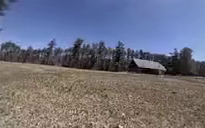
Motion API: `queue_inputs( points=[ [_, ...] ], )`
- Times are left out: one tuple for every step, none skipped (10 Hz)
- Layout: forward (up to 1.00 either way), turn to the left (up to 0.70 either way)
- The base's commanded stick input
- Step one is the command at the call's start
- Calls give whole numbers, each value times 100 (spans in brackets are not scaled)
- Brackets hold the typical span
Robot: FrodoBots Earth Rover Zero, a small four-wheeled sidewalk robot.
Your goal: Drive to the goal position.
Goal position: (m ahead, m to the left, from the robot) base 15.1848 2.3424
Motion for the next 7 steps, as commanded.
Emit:
queue_inputs(
  points=[
    [70, 0],
    [70, 0],
    [70, 0],
    [70, 0],
    [70, 0],
    [70, 0],
    [70, 0]
  ],
)
